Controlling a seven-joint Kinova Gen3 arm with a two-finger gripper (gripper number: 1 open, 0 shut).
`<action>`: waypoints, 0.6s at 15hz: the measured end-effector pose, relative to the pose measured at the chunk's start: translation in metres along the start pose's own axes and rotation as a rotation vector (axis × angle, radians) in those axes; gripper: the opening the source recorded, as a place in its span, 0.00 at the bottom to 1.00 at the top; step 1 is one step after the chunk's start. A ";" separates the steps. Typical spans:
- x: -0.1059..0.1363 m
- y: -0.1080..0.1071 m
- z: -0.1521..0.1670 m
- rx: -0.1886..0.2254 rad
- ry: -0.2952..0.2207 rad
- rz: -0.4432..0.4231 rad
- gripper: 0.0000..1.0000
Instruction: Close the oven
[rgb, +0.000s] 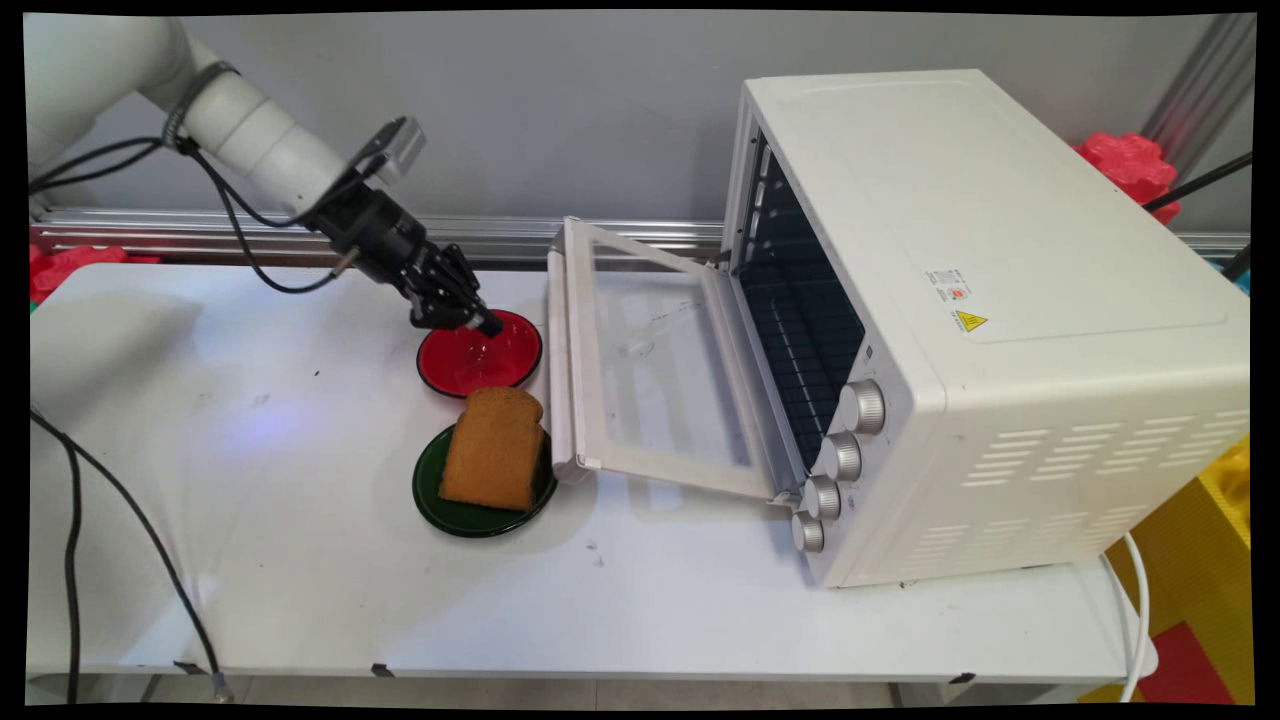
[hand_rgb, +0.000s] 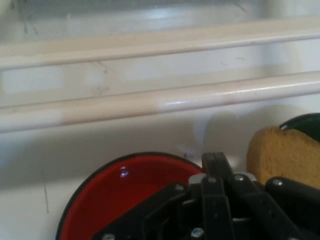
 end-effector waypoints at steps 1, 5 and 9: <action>-0.001 0.000 0.005 0.002 0.004 0.002 0.00; -0.005 0.000 0.030 0.012 0.030 0.004 0.00; -0.007 0.001 0.048 0.011 0.047 0.002 0.00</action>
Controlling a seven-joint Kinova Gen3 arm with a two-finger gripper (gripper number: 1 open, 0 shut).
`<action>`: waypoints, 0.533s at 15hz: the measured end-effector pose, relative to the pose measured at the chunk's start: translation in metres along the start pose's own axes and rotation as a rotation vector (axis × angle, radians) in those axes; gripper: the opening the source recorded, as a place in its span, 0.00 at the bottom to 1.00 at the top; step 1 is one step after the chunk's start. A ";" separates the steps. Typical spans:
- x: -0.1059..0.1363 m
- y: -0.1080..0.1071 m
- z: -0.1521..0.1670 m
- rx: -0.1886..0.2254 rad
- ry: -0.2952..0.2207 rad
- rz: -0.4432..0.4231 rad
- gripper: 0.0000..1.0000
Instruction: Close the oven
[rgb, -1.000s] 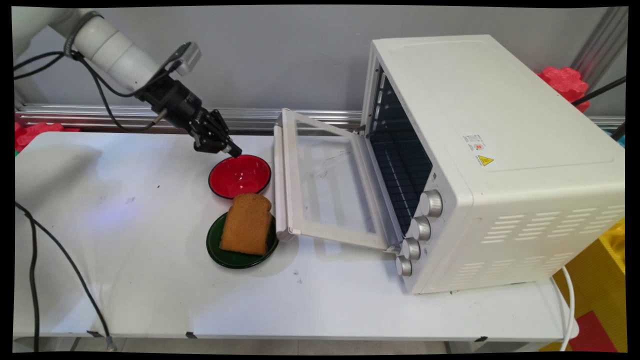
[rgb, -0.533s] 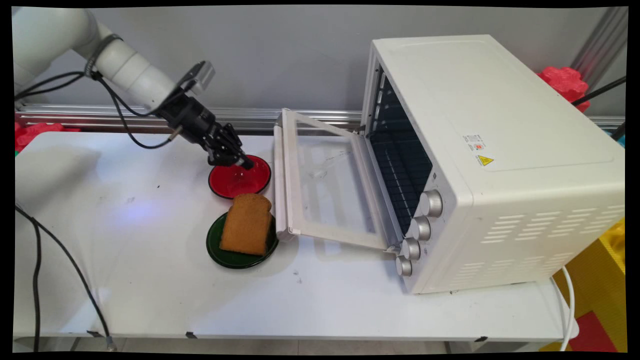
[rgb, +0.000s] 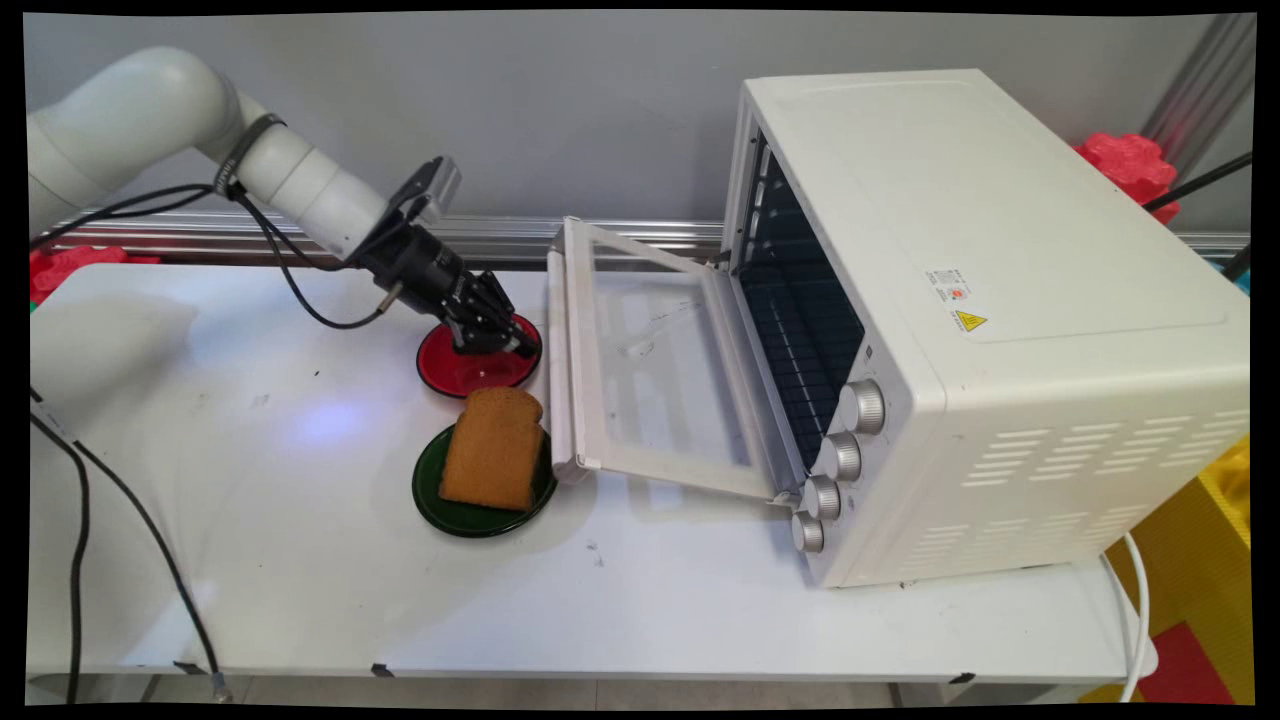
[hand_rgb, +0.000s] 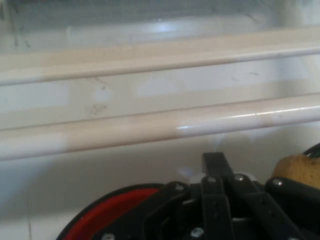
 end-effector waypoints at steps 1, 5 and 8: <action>-0.001 0.000 0.003 0.001 0.002 0.000 0.00; -0.004 0.002 0.016 0.009 0.010 0.000 0.00; -0.005 0.005 0.023 0.016 0.015 -0.003 0.00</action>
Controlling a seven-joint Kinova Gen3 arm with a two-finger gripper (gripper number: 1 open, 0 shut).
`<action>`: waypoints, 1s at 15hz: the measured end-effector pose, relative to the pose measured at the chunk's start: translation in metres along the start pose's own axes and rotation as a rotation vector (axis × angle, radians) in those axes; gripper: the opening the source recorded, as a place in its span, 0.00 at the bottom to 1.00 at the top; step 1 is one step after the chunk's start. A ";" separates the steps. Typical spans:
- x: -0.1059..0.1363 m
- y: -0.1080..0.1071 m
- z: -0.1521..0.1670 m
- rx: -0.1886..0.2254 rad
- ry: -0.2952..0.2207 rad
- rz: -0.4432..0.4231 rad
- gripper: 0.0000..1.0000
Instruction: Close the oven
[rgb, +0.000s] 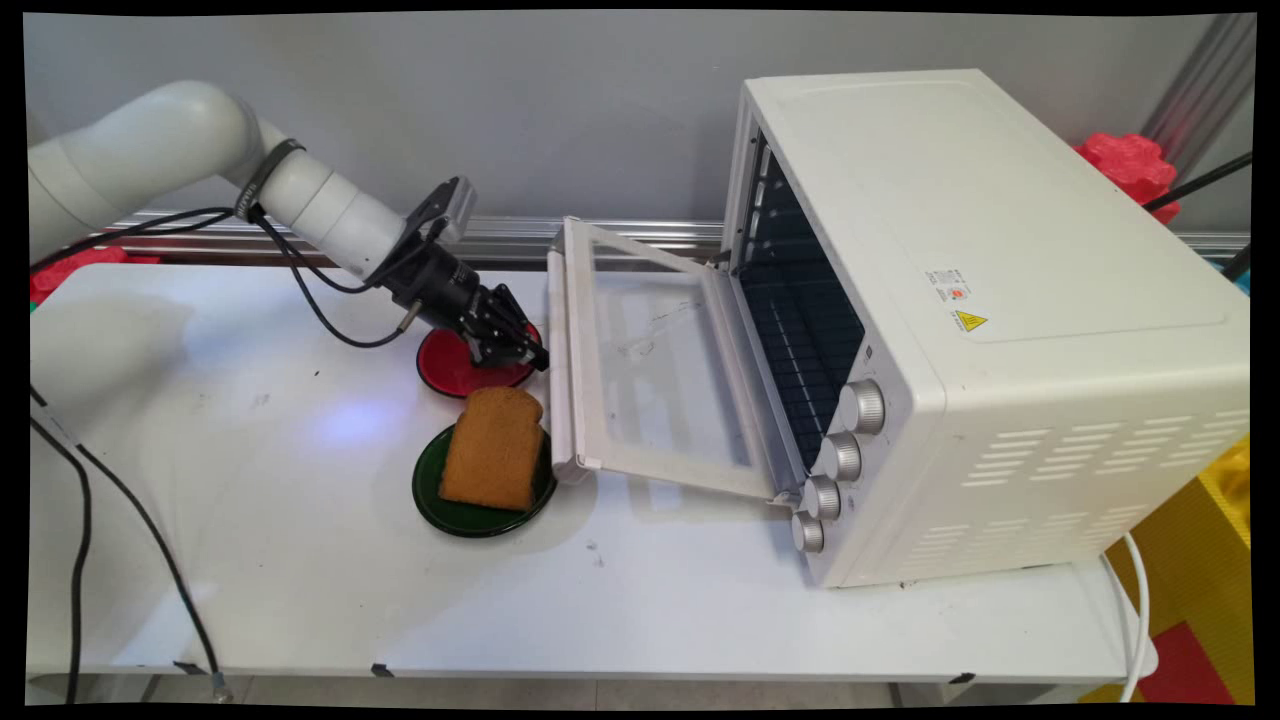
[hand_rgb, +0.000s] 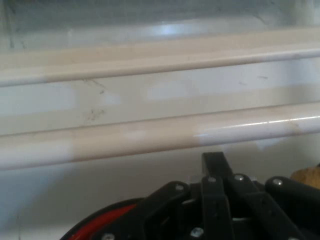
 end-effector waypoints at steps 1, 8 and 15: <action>0.000 0.001 0.002 0.003 0.001 -0.002 0.00; 0.000 0.001 0.014 0.035 0.004 -0.012 0.00; 0.003 0.000 0.023 0.056 0.018 -0.020 0.00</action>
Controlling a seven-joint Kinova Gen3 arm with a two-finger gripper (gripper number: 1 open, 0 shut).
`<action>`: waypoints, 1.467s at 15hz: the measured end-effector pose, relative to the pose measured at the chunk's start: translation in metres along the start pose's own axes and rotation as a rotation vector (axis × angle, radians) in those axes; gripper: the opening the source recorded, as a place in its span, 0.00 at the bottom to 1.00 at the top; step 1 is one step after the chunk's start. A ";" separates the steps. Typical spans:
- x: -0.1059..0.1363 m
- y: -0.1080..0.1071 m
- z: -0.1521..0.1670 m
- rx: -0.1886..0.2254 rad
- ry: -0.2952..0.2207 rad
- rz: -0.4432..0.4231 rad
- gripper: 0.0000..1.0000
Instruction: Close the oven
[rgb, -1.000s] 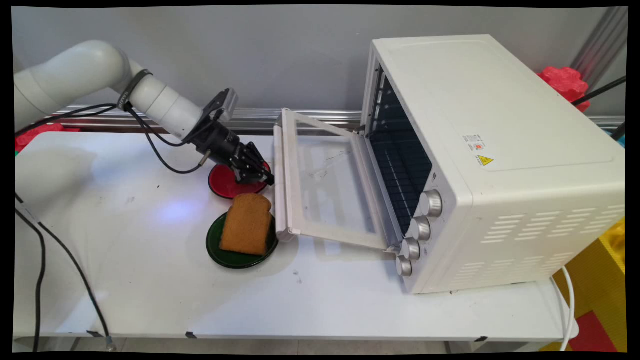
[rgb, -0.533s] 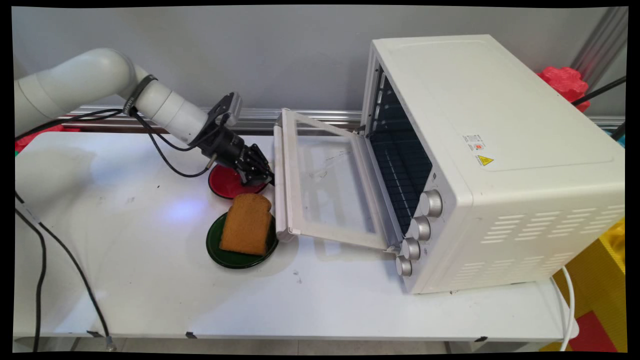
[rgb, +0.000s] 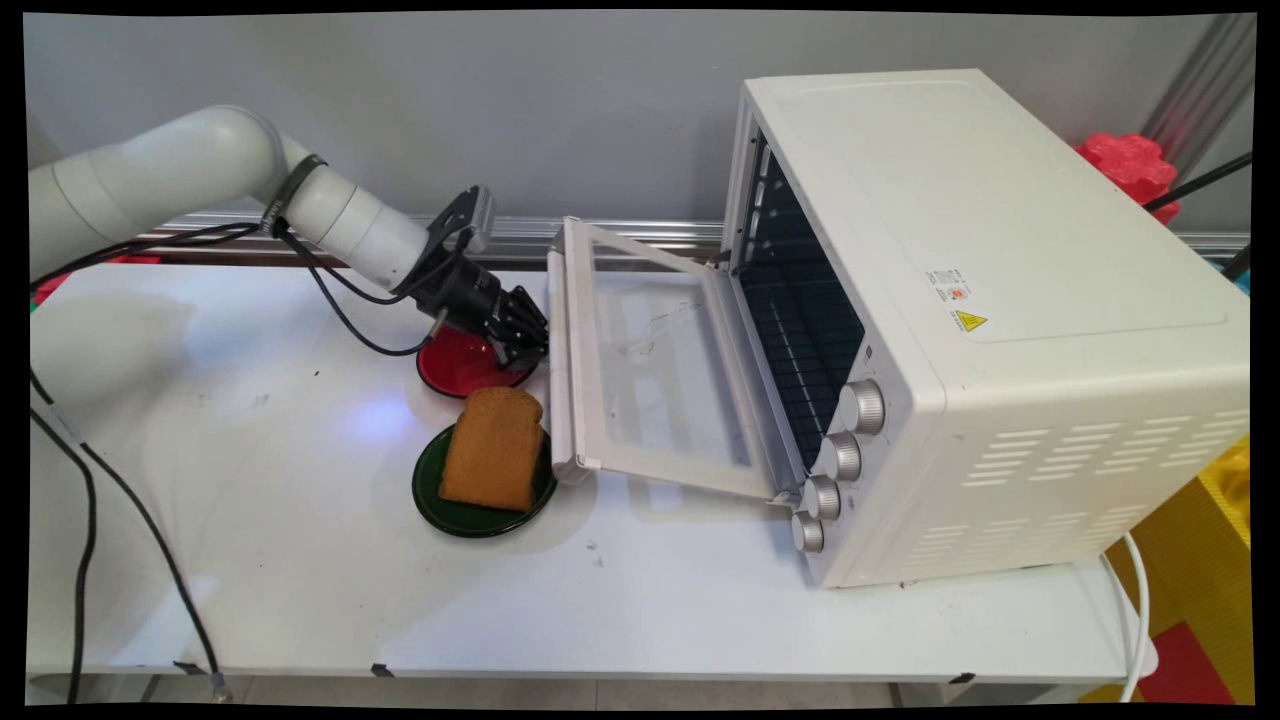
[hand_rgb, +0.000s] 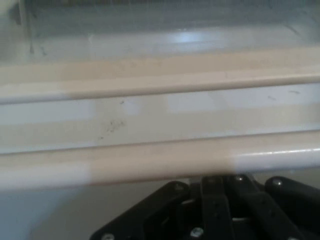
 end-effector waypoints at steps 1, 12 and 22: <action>0.001 0.000 0.001 0.003 0.003 -0.002 0.00; 0.006 0.002 -0.009 0.003 0.038 -0.042 0.00; 0.031 0.009 -0.033 -0.036 0.090 -0.037 0.00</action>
